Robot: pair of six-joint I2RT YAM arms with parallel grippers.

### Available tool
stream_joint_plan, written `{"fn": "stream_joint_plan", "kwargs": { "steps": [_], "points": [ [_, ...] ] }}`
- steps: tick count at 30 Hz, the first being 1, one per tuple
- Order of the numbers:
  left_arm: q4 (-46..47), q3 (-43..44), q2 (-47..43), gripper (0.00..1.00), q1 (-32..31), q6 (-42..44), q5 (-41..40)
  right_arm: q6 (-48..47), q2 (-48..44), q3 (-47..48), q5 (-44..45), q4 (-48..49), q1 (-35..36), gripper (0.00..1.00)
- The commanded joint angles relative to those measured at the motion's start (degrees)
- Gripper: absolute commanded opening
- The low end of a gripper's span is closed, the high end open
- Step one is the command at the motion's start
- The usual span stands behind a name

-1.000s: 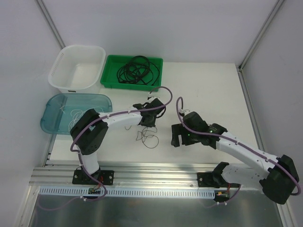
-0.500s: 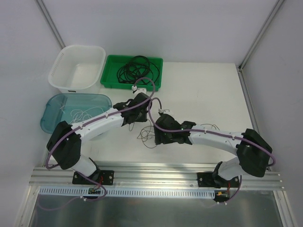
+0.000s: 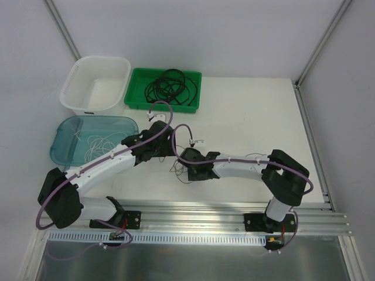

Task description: Untangle the cables

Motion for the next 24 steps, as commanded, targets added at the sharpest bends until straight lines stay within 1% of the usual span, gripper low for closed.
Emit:
{"fn": "stream_joint_plan", "kwargs": {
  "steps": [1,6,9,10,11,15,19,24],
  "points": [
    [0.1,-0.6,-1.8,0.74,-0.1,-1.4,0.6,2.9,1.7,1.7,3.0,-3.9,0.3,0.37],
    [0.1,-1.0,-1.7,0.77,0.0,-1.9,0.6,3.2,3.3,1.6,4.3,-4.6,0.4,0.27],
    [0.1,-1.0,-1.6,0.78,0.0,-1.8,0.7,3.0,2.8,1.7,5.4,-6.5,0.3,0.12],
    [0.1,-1.0,-1.5,0.78,0.0,-1.8,0.8,2.3,2.2,1.4,5.8,-7.0,0.4,0.04],
    [0.1,-0.9,-1.5,0.78,0.0,-1.6,0.8,1.8,1.6,1.2,6.8,-7.4,0.3,0.01],
    [0.1,-0.9,-0.6,0.78,0.0,-1.4,0.6,-0.6,-4.4,-0.8,9.6,-9.5,0.1,0.01],
    [0.1,-0.6,3.2,0.78,0.1,-1.1,-0.7,-2.5,-8.1,-2.3,10.8,-10.1,-0.4,0.01],
    [0.2,1.7,8.7,0.78,0.4,0.5,-3.0,-3.6,-10.2,-2.9,10.5,-10.0,-0.4,0.01]
  ]
}}
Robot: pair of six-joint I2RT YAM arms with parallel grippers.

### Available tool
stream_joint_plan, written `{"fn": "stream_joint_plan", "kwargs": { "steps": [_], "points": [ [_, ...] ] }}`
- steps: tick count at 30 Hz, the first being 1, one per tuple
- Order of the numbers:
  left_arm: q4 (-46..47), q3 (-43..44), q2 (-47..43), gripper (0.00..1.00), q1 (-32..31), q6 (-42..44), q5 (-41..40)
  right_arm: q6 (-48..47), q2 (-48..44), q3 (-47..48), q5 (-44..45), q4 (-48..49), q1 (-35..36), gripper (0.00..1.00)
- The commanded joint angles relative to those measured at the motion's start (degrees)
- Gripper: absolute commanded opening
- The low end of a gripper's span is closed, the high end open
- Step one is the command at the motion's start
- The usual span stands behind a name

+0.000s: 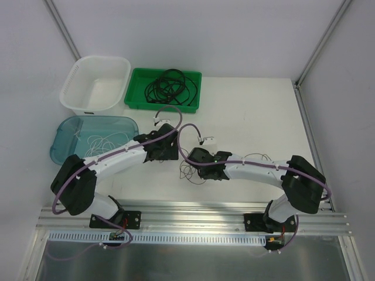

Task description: Untangle the cables

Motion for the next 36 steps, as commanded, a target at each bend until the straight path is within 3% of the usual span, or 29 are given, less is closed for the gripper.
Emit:
{"fn": "stream_joint_plan", "kwargs": {
  "steps": [1,8,11,15,16,17,20,26,29,36],
  "points": [
    [0.0,2.5,4.1,0.78,0.8,1.4,-3.2,-1.7,-2.7,-0.5,2.0,-1.1,-0.1,0.01],
    [0.2,4.8,10.5,0.72,2.9,2.9,-4.1,-2.1,-4.8,-0.9,2.2,-1.4,-0.1,0.01],
    [0.3,5.1,12.6,0.59,3.8,3.2,-4.0,-2.1,-5.4,-1.2,2.4,-1.8,-0.1,0.01],
    [0.5,5.1,14.5,0.28,4.4,3.7,-4.0,-2.4,-7.7,-1.5,3.8,-3.4,-0.7,0.01],
    [0.5,5.0,14.6,0.08,4.5,3.9,-4.5,-2.5,-8.4,-1.7,4.9,-3.9,-0.9,0.01],
    [0.5,4.8,14.5,0.01,4.6,4.1,-4.8,-2.9,-9.2,-2.3,5.6,-5.3,-1.4,0.01],
    [0.4,3.9,13.4,0.00,5.5,4.7,-6.0,-4.1,-13.7,-3.8,8.8,-8.9,-4.4,0.01],
    [0.4,1.2,10.8,0.00,8.6,5.6,-7.0,-9.9,-29.1,-5.9,11.3,-14.7,-18.1,0.01],
    [0.4,0.2,10.0,0.00,9.6,5.7,-7.3,-14.8,-36.2,-3.9,11.6,-16.7,-24.4,0.01],
    [0.4,-0.7,10.1,0.00,10.7,5.8,-7.0,-22.8,-42.7,6.3,8.7,-20.8,-38.0,0.01]
  ]
}}
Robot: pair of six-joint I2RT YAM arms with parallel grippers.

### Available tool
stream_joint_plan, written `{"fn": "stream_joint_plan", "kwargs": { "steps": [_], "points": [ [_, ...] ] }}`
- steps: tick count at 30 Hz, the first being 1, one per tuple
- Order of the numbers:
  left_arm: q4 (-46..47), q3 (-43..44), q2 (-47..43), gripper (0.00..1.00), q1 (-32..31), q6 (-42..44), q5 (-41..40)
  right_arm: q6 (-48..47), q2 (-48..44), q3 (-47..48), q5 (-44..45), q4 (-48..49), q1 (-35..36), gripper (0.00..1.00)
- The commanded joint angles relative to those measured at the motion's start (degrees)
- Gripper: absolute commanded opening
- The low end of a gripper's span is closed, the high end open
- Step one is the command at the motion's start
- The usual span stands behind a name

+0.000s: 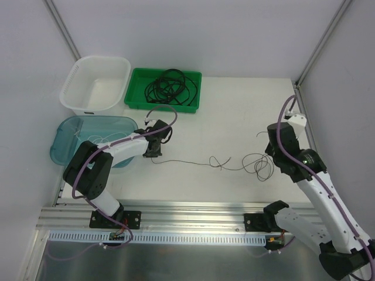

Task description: Untangle the cables

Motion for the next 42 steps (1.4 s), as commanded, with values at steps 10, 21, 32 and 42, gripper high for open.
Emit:
{"fn": "stream_joint_plan", "kwargs": {
  "steps": [10,21,32,42],
  "points": [
    [-0.2,-1.8,-1.5,0.00,1.6,1.0,-0.9,-13.5,-1.1,19.1,-3.6,-3.6,-13.6,0.01],
    [-0.3,-3.9,-1.8,0.00,2.2,0.4,-0.3,-19.0,8.8,47.3,-6.8,-3.3,-23.5,0.01],
    [-0.5,-4.0,-2.2,0.00,2.5,-0.4,0.9,-17.4,9.9,49.0,-16.0,0.4,-25.0,0.01],
    [-0.8,-1.3,-13.2,0.00,1.8,0.6,9.0,-6.7,7.7,1.5,-37.6,5.4,-21.1,0.12]
  ]
}}
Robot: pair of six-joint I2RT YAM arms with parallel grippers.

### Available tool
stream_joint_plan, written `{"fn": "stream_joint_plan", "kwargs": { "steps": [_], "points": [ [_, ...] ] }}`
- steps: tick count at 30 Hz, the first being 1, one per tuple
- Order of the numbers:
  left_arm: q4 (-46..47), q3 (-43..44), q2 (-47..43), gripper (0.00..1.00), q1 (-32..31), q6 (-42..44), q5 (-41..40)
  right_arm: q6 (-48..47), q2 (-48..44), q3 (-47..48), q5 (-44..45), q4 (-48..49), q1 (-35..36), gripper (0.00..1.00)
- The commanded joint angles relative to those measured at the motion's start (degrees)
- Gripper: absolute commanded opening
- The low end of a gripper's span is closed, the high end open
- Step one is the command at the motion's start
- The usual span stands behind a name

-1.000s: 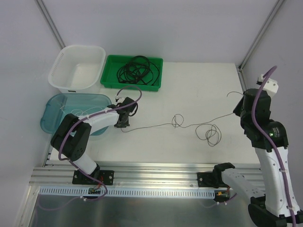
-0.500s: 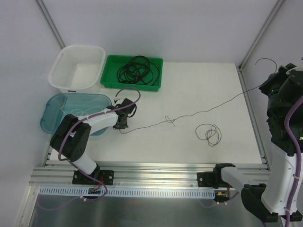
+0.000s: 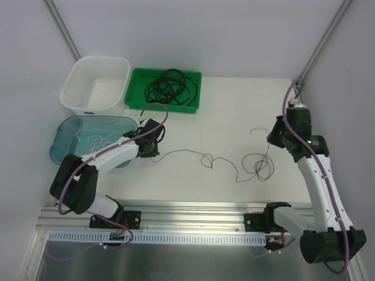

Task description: Untangle the cables

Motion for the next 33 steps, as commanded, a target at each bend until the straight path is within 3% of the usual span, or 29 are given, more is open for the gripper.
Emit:
{"fn": "stream_joint_plan", "kwargs": {
  "steps": [1,5,10,22,33],
  "points": [
    [-0.9,2.0,-7.0,0.00,-0.1,0.8,4.2,4.8,0.8,-11.6,-6.6,1.8,3.4,0.21],
    [-1.3,4.1,-12.8,0.00,-0.6,2.1,6.8,4.7,3.4,-15.7,-0.5,1.1,9.1,0.50],
    [-3.5,9.4,-18.0,0.00,-1.2,4.9,9.0,0.2,5.6,-15.1,-2.5,4.8,15.2,0.60],
    [-7.3,16.2,-25.2,0.00,-1.6,7.3,13.1,1.0,23.3,-12.5,-3.2,11.2,27.6,0.58],
    [-9.9,18.8,-26.7,0.00,-1.6,8.6,11.8,3.4,32.9,-13.7,-2.2,14.1,31.7,0.47]
  ]
}}
